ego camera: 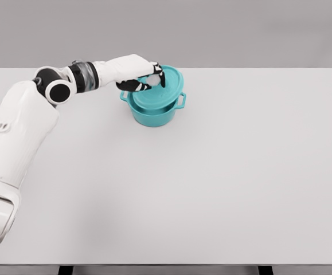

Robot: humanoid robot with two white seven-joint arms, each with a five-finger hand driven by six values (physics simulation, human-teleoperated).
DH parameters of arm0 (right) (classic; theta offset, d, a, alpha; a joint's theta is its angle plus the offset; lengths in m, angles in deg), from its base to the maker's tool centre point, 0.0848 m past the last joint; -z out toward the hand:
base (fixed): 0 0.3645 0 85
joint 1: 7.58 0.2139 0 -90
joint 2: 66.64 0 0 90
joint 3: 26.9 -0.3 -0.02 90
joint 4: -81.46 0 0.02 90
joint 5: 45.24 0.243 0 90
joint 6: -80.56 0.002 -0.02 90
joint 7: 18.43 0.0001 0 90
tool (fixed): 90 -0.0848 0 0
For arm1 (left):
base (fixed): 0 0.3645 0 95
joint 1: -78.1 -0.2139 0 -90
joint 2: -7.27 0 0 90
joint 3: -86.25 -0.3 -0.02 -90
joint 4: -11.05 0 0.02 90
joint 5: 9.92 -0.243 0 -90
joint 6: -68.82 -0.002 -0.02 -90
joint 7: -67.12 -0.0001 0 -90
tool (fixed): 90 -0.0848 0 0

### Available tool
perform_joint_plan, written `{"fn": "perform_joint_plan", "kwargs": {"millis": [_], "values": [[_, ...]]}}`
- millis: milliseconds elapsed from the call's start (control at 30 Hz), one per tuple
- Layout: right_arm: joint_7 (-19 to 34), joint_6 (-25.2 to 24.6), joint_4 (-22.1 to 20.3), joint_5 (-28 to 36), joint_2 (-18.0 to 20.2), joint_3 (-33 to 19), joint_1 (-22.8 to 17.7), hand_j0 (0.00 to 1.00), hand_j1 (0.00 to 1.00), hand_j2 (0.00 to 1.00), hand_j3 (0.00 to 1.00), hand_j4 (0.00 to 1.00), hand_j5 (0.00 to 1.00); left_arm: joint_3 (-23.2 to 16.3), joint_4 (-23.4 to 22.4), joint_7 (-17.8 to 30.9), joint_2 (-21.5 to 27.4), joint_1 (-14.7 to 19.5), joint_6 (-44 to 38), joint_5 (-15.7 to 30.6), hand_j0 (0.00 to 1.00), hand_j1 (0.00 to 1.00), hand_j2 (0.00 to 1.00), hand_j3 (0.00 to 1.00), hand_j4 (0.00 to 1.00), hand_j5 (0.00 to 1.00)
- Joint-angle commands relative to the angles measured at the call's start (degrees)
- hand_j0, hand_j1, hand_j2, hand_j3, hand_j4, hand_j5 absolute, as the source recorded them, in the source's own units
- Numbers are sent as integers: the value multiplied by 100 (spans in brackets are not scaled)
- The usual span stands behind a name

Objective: Cover the pot with left arm

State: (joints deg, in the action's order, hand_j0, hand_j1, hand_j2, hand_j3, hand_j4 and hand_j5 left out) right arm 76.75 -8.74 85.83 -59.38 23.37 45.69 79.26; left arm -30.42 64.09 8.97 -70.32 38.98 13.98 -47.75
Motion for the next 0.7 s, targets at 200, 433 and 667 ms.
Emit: {"fn": "perform_joint_plan", "kwargs": {"millis": [200, 433, 667], "values": [[1, 0, 3, -1, -1, 1, 0, 100, 100, 100, 100, 100, 100, 57, 216, -4, 147, -26, -16, 48, 51, 51, 51, 51, 51, 51], [1, 0, 3, -1, -1, 1, 0, 100, 100, 100, 100, 100, 100, 57, 199, -4, 209, -53, -16, 48, 51, 51, 51, 51, 51, 51], [1, 0, 3, -1, -1, 1, 0, 100, 100, 100, 100, 100, 100, 48, 155, -4, 235, -149, -16, 39, 51, 51, 51, 51, 51, 51]]}}
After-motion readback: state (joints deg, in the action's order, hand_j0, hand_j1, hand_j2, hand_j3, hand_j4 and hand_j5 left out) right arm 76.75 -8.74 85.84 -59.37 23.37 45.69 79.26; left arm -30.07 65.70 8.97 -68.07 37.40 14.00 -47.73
